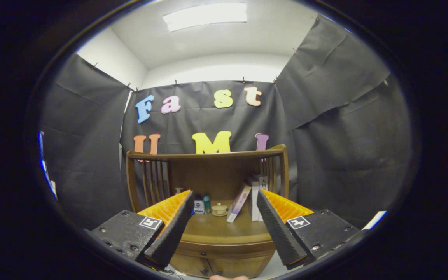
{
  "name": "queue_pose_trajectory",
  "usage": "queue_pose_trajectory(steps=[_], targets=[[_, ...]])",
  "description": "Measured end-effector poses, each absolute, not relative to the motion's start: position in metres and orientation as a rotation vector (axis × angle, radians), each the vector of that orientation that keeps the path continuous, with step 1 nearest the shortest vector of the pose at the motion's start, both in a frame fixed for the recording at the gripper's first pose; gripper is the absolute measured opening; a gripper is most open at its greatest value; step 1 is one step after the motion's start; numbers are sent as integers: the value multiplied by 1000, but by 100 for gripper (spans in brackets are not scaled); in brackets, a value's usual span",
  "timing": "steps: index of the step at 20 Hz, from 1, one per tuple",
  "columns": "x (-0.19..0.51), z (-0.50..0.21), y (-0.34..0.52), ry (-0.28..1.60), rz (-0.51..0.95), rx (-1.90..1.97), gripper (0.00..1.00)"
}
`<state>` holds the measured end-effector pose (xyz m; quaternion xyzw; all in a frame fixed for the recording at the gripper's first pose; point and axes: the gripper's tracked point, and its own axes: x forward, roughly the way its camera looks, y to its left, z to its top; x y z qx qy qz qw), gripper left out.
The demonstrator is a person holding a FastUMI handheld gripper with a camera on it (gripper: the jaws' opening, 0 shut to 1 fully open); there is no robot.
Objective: Pull open the drawer, take out the items inside it, and place them on the countertop above the cabinet.
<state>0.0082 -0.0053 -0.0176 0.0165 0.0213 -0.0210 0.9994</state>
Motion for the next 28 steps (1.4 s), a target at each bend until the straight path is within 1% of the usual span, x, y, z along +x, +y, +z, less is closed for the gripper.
queue_pose_trajectory(steps=[9, 15, 20, 28], targets=[[25, -59, 12, 89, -27, 36, 100], [43, -106, 23, 131, -24, 55, 100], [63, -162, 46, 183, 8, 42, 100], [91, -281, 65, 345, 16, 72, 99]])
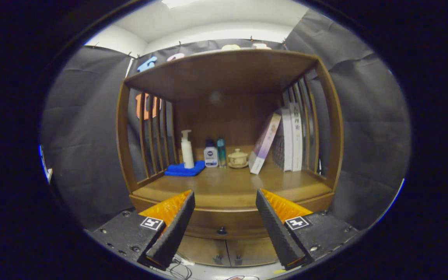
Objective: Pull open the drawer, take out the items inside it, and place them on the countertop above the cabinet.
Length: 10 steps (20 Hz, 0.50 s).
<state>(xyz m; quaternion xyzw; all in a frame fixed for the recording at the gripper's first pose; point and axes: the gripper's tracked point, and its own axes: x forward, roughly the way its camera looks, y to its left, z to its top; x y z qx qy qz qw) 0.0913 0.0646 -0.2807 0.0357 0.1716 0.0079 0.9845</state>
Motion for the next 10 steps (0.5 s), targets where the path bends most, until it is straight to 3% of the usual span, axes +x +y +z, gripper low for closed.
queue_pose_trajectory(steps=[6, 10], targets=[[105, -352, 70, 464, -1, 50, 93], [112, -382, 71, 503, -20, 23, 82]])
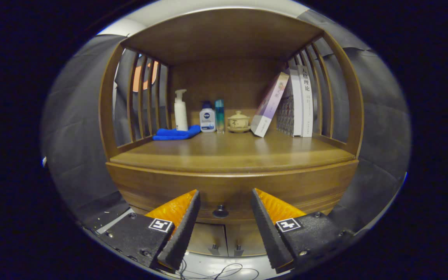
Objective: Pull open the drawer, take out the items inside it, and place them on the countertop above the cabinet.
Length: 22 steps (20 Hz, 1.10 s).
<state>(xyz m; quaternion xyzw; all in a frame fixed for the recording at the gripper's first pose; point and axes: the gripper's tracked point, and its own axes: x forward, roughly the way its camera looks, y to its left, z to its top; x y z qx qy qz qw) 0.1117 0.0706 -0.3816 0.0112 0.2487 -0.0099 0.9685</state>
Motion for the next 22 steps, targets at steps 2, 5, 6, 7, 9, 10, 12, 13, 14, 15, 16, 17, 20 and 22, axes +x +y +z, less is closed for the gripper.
queue_pose_trajectory(steps=[2, 5, 6, 7, 9, 10, 12, 13, 14, 15, 16, 17, 20, 22], targets=[[114, -393, 72, 515, -28, 24, 75], [117, -411, 70, 538, -58, -2, 67], [118, -414, 72, 541, -56, -2, 67], [119, -415, 74, 534, -53, 2, 65], [123, -420, 76, 527, -61, -1, 59], [123, -424, 77, 534, -64, -2, 54], [122, -433, 76, 553, -78, 14, 45], [123, -435, 79, 548, -71, 27, 39], [122, -435, 79, 535, -73, 31, 37], [123, -435, 78, 529, -71, 34, 31], [122, -436, 79, 522, -68, 35, 30], [122, -436, 79, 517, -63, 38, 28], [121, -436, 78, 526, -55, 24, 24], [120, -436, 78, 533, -55, 34, 22]])
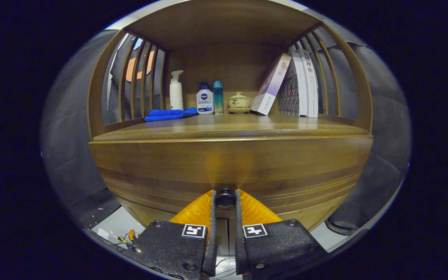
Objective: Pull open the drawer, take out the items inside it, and place them on the countertop above the cabinet.
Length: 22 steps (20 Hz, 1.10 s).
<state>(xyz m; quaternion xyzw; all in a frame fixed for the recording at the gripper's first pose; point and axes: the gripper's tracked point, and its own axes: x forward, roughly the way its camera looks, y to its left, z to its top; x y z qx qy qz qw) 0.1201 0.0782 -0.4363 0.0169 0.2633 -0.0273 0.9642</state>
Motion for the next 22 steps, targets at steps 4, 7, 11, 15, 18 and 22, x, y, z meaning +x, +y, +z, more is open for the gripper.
queue_pose_trajectory(steps=[4, 7, 11, 15, 18, 22], targets=[[107, -433, 78, 540, -60, 31, 21], [95, -431, 78, 542, -49, 28, 21], [74, -427, 78, 536, -45, 12, 21], [49, -423, 79, 541, -36, 21, 21], [31, -419, 80, 540, -26, 17, 21], [10, -416, 81, 550, -16, 27, 21]])
